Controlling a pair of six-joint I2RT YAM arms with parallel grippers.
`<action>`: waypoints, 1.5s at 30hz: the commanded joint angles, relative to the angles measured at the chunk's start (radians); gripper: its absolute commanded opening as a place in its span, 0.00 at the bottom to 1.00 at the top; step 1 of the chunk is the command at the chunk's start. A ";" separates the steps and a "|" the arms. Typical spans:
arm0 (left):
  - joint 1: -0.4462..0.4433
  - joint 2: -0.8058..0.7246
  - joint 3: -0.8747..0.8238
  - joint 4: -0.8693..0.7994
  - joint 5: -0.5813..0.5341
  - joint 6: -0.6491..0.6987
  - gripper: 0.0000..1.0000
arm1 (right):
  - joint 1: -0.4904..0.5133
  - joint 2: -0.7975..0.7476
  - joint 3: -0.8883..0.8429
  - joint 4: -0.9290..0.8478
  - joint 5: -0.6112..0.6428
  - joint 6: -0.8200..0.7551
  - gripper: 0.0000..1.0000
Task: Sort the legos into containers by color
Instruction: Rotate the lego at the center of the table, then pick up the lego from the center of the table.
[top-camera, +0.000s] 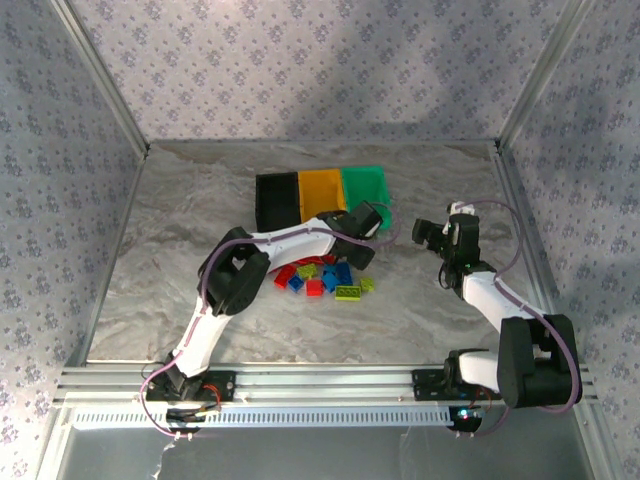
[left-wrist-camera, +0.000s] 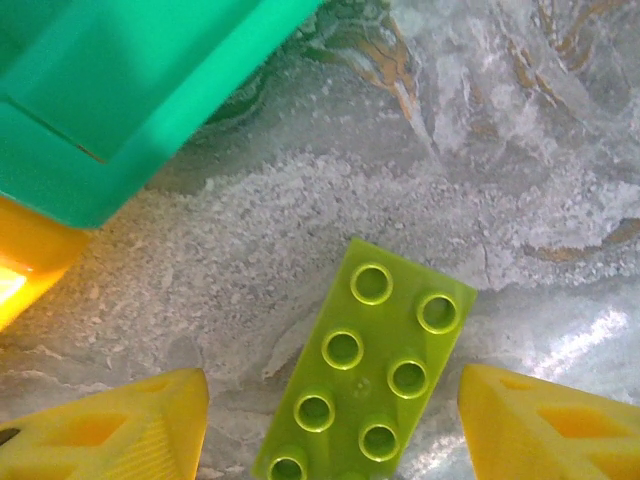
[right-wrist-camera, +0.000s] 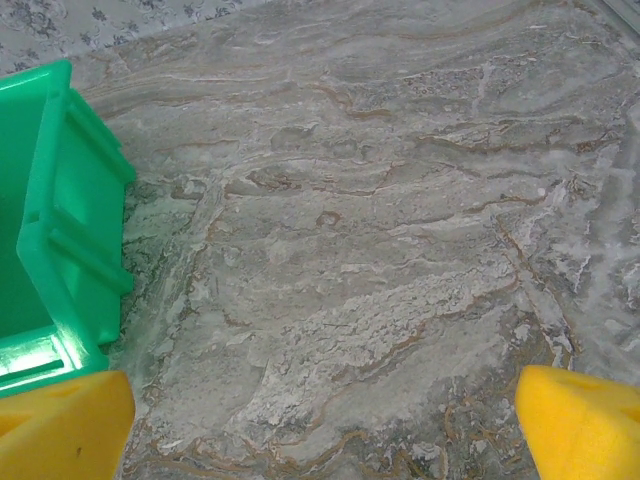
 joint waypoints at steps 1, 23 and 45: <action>-0.002 0.016 0.066 -0.039 -0.019 0.012 0.67 | -0.007 0.000 0.030 -0.019 0.006 0.020 1.00; -0.002 0.088 0.080 -0.080 0.060 0.012 0.41 | -0.019 -0.001 0.028 -0.025 -0.004 0.033 1.00; 0.155 -0.163 0.057 0.015 0.063 0.023 0.28 | -0.039 0.009 0.033 -0.023 -0.020 0.045 1.00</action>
